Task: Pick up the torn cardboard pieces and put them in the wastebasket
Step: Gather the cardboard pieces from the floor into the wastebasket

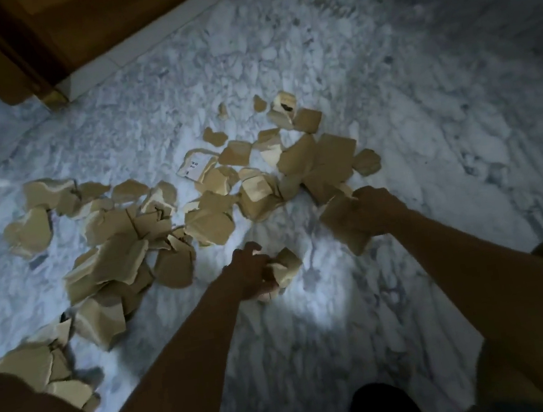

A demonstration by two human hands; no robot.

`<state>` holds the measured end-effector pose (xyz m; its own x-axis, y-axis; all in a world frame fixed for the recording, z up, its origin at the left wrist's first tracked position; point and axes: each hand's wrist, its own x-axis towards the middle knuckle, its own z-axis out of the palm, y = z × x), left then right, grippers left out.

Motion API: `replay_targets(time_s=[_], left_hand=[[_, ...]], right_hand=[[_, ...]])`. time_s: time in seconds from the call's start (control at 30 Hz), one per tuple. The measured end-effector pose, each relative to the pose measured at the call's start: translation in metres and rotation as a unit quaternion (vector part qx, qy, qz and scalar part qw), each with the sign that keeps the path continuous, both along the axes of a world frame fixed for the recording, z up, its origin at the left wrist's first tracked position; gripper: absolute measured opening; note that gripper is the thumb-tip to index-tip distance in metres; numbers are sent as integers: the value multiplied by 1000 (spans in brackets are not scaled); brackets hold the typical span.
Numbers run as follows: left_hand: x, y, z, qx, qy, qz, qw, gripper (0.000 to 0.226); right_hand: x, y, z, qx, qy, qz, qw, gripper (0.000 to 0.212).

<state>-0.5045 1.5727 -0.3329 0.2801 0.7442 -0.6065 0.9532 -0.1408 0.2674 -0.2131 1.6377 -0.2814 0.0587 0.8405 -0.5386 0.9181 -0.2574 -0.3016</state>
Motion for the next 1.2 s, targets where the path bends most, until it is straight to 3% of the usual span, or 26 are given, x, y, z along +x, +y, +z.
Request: replay_targets(time_s=[0.07, 0.2, 0.37, 0.47, 0.6, 0.77, 0.9, 1.0, 1.2], left_hand=[[24, -13, -4, 21, 21, 1, 1000, 58], [41, -19, -10, 91, 25, -3, 996, 38], [45, -4, -3, 24, -26, 75, 997, 13], [50, 11, 13, 16, -74, 101, 992, 32], [56, 43, 46, 6, -151, 108, 983, 60], [57, 89, 63, 78, -194, 140, 968, 28], [35, 99, 60, 103, -182, 150, 966, 28], [21, 109, 52, 115, -176, 132, 969, 42], [6, 146, 36, 83, -205, 128, 967, 43]], right_hand=[[6, -18, -13, 20, -55, 22, 998, 24], [-5, -50, -30, 69, -54, 23, 996, 31], [0, -41, -26, 23, -32, 21, 999, 38], [18, -17, -11, 8, 17, -47, 999, 46], [38, 13, 18, 36, 22, -105, 994, 37], [23, 55, 34, 41, 75, -57, 995, 37], [-10, 71, 16, 40, 45, 15, 998, 35], [-27, 77, -8, 51, 24, 27, 998, 38], [-40, 62, -40, 58, 38, -36, 997, 50]])
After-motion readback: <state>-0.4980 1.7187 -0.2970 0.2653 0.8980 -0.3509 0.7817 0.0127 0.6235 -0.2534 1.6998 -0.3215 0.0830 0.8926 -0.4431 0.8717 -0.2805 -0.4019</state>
